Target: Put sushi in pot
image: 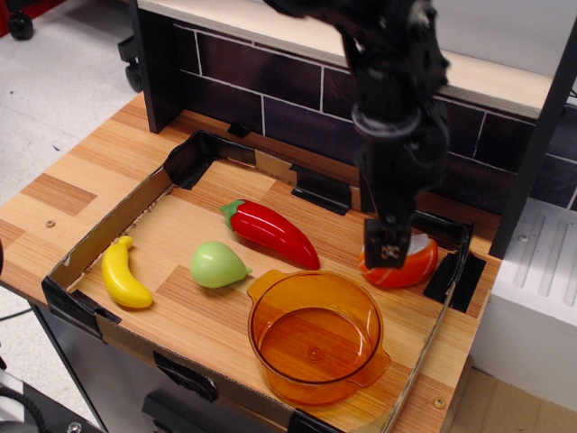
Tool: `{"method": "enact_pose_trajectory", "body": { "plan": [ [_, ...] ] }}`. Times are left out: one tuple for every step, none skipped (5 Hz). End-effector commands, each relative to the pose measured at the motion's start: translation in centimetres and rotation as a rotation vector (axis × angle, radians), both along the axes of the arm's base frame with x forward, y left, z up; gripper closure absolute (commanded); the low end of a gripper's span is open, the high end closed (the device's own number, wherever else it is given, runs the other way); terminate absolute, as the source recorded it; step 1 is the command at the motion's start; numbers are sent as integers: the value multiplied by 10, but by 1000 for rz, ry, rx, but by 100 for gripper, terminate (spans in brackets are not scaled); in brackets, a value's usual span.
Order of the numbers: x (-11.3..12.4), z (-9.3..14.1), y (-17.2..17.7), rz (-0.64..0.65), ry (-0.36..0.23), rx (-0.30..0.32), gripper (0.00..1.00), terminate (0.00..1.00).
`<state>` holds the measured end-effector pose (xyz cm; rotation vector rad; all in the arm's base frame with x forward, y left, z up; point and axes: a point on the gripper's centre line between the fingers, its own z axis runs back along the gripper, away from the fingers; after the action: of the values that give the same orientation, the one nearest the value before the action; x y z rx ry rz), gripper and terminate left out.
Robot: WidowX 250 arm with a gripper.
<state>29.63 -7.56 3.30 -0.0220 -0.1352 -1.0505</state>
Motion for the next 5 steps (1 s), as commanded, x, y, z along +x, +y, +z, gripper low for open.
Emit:
{"method": "enact_pose_trajectory", "body": {
  "plan": [
    [3, 0, -11, 31, -23, 8, 0, 0],
    [4, -12, -13, 28, -5, 33, 0, 0],
    [1, -16, -16, 26, -12, 51, 0, 0],
    [-1, -12, -16, 20, -15, 30, 100, 0],
    [-3, -2, -17, 9, -31, 18, 100, 0]
  ]
}}
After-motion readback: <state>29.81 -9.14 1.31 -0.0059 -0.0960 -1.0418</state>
